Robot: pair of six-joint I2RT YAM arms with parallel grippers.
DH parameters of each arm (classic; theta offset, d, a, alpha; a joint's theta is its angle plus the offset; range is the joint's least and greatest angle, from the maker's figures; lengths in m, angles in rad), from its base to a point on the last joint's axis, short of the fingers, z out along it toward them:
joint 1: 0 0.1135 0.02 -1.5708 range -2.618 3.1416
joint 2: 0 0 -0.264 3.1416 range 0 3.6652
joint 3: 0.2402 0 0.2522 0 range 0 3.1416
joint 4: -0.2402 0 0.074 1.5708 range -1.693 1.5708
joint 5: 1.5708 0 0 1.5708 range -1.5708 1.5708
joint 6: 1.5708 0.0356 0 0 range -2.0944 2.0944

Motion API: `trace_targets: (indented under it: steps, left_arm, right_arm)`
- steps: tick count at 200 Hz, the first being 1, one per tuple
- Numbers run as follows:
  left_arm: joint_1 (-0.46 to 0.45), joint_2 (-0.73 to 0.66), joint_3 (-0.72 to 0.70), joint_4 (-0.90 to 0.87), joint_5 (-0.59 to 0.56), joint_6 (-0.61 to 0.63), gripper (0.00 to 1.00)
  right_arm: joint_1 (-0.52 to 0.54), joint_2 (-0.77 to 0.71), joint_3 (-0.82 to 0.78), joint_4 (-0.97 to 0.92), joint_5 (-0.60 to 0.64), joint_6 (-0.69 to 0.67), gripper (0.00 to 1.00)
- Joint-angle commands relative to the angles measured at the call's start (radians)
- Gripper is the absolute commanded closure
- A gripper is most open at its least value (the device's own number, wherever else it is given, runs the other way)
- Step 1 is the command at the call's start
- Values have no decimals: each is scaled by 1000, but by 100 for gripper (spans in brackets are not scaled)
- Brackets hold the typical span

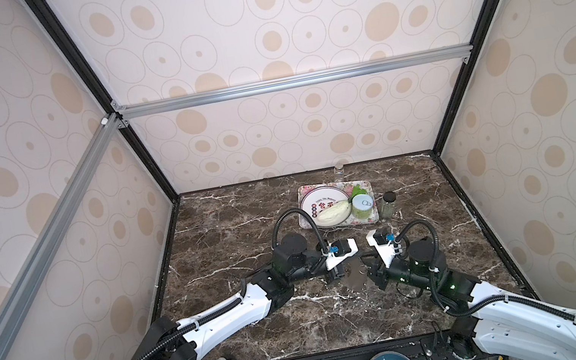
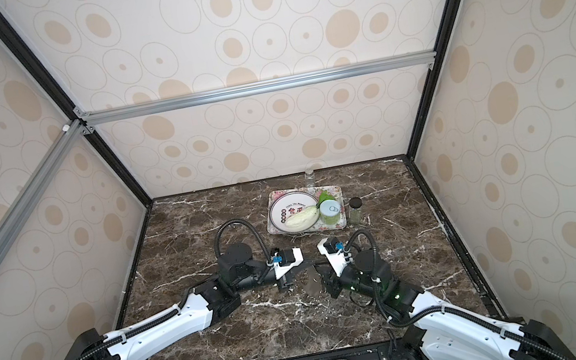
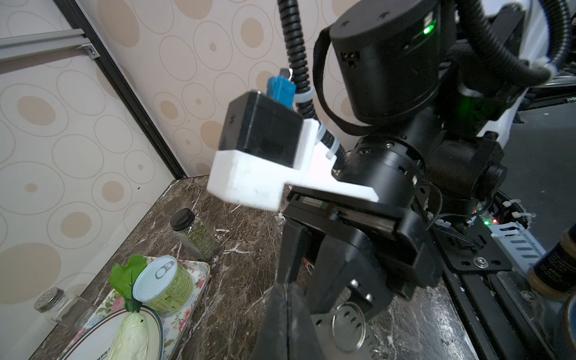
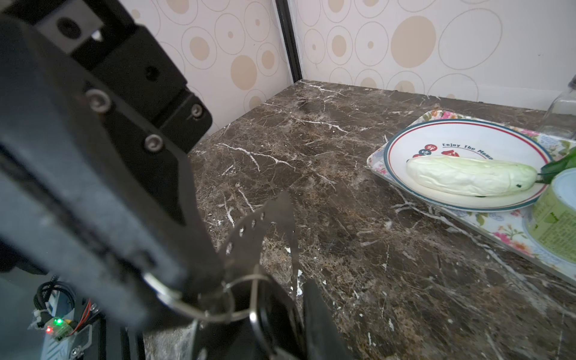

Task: Attach keys to a key ring
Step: Insert the key into the keyring.

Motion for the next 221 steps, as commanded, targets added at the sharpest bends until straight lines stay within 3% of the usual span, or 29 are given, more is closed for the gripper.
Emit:
trace_targets:
  steps: [1, 14, 91, 143, 192, 221]
  left_arm:
    - [-9, -6, 39, 18, 7, -1, 100]
    - [-8, -12, 35, 18, -8, 3, 100]
    - [-9, -38, 4, 17, -190, 43, 100]
    - [-9, -46, -16, 45, -206, 51, 100]
    - [-8, -61, -42, 88, -263, 42, 74]
    - [-8, -95, -84, 144, -328, 30, 73]
  right_arm:
    - [8, -20, 8, 10, 2, -14, 94]
    - [9, -25, 6, 8, 17, -11, 100]
    - [8, -91, -9, -14, 72, -17, 100]
    - [10, -96, 8, -54, 93, -13, 100]
    - [12, -80, 61, -149, 151, -28, 100]
    - [25, -38, 130, -252, 209, -49, 100]
